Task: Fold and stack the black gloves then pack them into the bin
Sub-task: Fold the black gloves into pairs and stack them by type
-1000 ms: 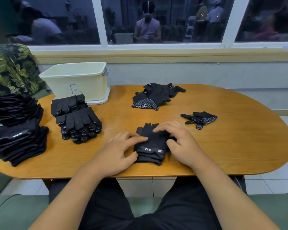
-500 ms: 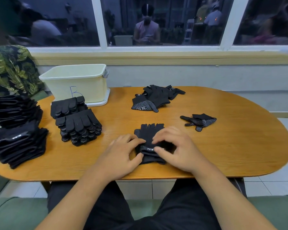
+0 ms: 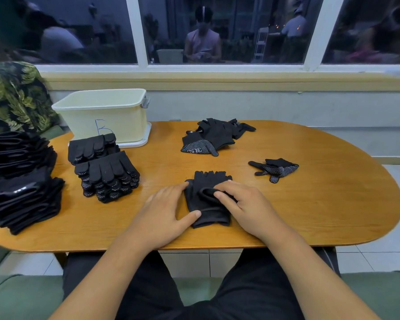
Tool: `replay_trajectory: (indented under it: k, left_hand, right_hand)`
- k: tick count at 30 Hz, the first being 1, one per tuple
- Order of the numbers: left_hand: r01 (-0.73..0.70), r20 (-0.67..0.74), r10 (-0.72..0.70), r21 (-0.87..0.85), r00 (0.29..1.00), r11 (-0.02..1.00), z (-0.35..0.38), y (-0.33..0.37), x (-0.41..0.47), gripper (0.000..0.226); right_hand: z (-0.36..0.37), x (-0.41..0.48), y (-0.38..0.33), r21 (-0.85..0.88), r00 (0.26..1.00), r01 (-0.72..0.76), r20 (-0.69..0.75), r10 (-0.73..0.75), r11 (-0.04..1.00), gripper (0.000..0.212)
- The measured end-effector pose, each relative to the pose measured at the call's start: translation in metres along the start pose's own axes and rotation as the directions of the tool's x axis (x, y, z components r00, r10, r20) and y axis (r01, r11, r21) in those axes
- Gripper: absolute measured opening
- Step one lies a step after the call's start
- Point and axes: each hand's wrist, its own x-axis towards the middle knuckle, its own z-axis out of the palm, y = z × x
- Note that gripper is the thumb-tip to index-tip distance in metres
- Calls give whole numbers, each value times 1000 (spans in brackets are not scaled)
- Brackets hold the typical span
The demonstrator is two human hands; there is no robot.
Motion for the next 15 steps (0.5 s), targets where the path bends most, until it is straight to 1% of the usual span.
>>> replay_trajectory:
  k: [4, 7, 12, 15]
  left_hand:
    - [0, 10, 0, 14, 1000, 1000, 1, -2, 2, 87]
    - [5, 15, -5, 26, 1000, 1000, 0, -1, 2, 91]
    - [19, 24, -20, 21, 1000, 1000, -2, 2, 1, 93]
    - [-13, 45, 12, 35, 999, 999, -2, 2, 1, 89]
  right_hand:
    - [-2, -4, -3, 99, 995, 88, -44, -84, 991, 28]
    - [-2, -5, -2, 118, 993, 117, -30, -114, 986, 29]
    - [-1, -7, -3, 39, 989, 144, 34, -146, 989, 32]
    - [-2, -6, -4, -29, 989, 131, 71, -129, 991, 33]
